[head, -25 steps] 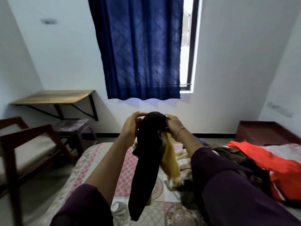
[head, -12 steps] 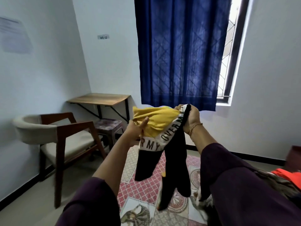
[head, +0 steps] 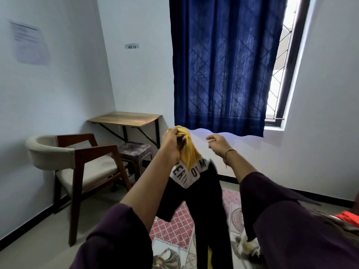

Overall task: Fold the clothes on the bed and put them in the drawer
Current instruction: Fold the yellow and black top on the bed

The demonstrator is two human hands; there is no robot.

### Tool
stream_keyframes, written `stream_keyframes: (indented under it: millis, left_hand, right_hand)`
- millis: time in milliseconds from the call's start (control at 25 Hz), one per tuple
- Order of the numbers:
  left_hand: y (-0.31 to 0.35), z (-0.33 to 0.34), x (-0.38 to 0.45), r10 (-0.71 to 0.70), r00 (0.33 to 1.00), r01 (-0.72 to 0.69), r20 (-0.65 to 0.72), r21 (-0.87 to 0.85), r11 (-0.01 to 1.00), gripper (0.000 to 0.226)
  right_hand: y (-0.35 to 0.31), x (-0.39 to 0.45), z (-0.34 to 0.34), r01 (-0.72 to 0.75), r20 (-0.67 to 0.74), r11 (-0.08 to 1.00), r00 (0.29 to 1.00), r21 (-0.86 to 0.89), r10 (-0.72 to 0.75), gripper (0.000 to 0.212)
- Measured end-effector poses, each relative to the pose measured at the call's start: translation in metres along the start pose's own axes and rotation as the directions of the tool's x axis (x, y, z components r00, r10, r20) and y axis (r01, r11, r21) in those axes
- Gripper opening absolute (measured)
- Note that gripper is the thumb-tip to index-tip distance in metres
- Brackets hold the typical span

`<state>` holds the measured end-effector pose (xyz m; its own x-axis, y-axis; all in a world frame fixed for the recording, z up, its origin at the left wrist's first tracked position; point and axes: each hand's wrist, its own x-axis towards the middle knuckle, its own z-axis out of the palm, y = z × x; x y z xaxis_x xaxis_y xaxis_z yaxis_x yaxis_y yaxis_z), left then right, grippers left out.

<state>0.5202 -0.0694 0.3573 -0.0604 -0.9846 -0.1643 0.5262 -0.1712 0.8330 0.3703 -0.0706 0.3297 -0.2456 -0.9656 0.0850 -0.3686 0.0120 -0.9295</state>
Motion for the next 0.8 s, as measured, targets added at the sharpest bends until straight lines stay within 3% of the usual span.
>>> stream_keyframes:
  millis: [80,160,240,320,400,480,680,800]
  left_hand:
    - [-0.002,0.007,-0.006,0.023,0.999,-0.024,0.045,0.025,0.999,0.031]
    - [-0.003,0.008,-0.011,0.011,0.99,-0.024,0.14,0.087,0.996,0.035]
    - [0.001,0.006,-0.011,-0.013,0.973,-0.022,0.231,0.147,0.989,0.035]
    - [0.003,0.005,-0.012,0.023,0.964,-0.1,0.263,0.281,0.954,0.026]
    - [-0.002,0.002,-0.014,0.126,0.954,-0.246,0.272,0.472,0.847,0.03]
    - [-0.008,-0.002,-0.02,0.263,0.925,-0.372,0.275,0.511,0.775,0.038]
    - [-0.014,-0.007,-0.02,0.569,0.806,-0.55,0.165,0.565,0.615,0.033]
    - [-0.017,-0.017,-0.015,0.659,0.753,-0.507,0.0,0.639,0.579,0.045]
  right_hand:
    - [-0.01,-0.009,0.008,0.083,0.159,0.976,0.98,0.203,-0.116,0.01]
    - [-0.015,-0.011,0.018,0.117,0.291,0.959,0.937,0.26,-0.193,0.025]
    - [-0.011,-0.008,0.025,0.224,0.188,0.968,0.952,0.114,-0.242,0.034]
    - [-0.006,-0.009,0.029,0.282,0.08,0.959,0.956,0.037,-0.284,0.029]
    - [-0.009,-0.013,0.034,0.272,0.084,0.962,0.959,0.01,-0.272,0.032]
    - [-0.016,-0.017,0.039,0.261,0.099,0.965,0.961,-0.029,-0.257,0.033]
    - [-0.036,-0.019,0.048,0.299,0.123,0.951,0.95,-0.08,-0.289,0.03]
    - [-0.039,-0.021,0.044,0.3,-0.031,0.952,0.953,-0.058,-0.302,0.026]
